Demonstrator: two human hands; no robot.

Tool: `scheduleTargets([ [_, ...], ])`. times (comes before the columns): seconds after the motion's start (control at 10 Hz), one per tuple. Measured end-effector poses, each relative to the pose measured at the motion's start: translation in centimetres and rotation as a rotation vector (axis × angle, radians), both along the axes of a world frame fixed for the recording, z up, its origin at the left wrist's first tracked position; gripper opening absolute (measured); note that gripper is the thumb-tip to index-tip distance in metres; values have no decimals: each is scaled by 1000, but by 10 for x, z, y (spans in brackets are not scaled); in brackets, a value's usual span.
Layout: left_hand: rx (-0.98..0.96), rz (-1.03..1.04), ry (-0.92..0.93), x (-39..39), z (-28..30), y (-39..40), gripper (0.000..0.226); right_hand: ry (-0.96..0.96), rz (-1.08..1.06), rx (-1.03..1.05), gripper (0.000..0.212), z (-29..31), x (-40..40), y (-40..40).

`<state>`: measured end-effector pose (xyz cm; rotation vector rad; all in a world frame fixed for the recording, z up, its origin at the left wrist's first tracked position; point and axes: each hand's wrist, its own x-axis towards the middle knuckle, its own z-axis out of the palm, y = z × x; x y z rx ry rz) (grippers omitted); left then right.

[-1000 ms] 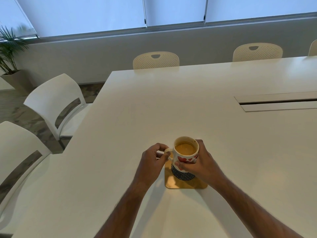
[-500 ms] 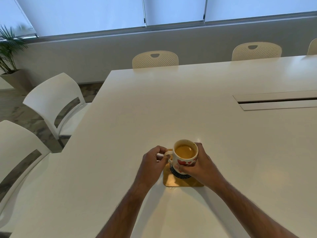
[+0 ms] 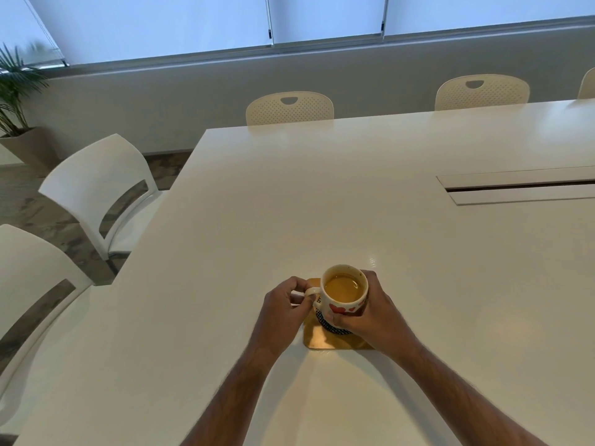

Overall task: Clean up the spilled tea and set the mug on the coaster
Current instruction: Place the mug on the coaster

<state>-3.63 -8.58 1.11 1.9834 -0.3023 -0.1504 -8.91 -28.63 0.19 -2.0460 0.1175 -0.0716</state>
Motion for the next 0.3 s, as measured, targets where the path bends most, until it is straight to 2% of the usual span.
scheduleTargets([
  [0.1,-27,2,18,1,0,1,4,3,6,20,97,-1,-1,-3],
  [0.3,-97,-128,71,7,2,17,24,-29,36,190,77,-2,-8,-30],
])
